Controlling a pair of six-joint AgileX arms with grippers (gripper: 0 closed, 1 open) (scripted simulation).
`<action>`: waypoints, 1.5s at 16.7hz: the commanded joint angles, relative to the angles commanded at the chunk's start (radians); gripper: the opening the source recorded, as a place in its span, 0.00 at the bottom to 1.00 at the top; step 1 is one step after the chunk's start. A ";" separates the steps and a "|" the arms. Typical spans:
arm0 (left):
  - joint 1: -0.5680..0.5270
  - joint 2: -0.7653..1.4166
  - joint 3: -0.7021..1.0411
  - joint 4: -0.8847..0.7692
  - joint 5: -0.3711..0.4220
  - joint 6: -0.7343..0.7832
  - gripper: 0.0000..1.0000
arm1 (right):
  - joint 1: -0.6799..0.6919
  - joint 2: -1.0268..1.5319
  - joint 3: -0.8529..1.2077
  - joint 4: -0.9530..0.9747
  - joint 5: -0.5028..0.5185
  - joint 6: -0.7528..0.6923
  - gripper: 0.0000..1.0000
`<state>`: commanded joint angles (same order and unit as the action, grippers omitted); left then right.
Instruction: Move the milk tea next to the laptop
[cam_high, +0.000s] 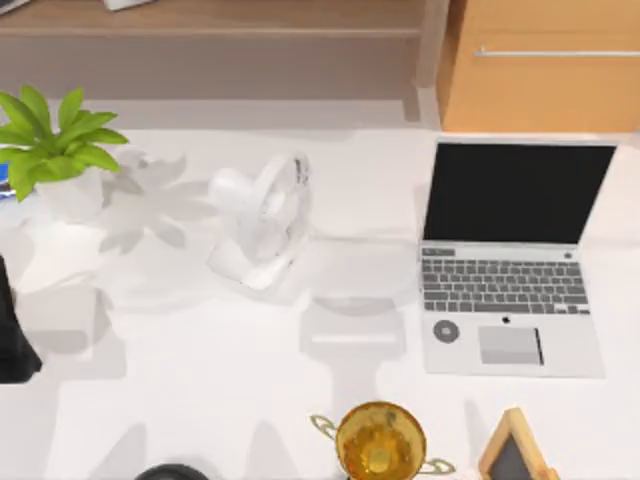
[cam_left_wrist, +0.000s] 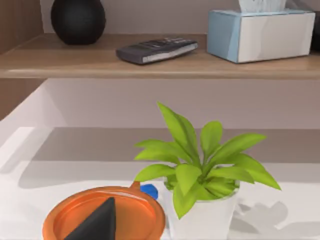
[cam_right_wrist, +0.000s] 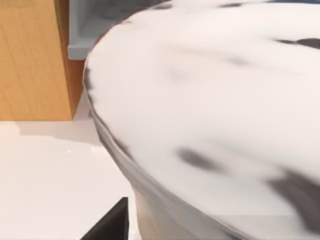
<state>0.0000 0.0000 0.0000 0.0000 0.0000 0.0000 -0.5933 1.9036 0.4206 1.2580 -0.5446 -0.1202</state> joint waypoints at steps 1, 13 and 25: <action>0.000 0.000 0.000 0.000 0.000 0.000 1.00 | 0.000 0.000 0.000 0.000 0.000 0.000 0.70; 0.000 0.000 0.000 0.000 0.000 0.000 1.00 | 0.000 0.000 0.000 0.000 0.000 0.000 0.00; 0.000 0.000 0.000 0.000 0.000 0.000 1.00 | -0.001 -0.058 0.002 -0.061 -0.001 0.002 0.00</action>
<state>0.0000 0.0000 0.0000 0.0000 0.0000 0.0000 -0.5945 1.8458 0.4231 1.1968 -0.5458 -0.1185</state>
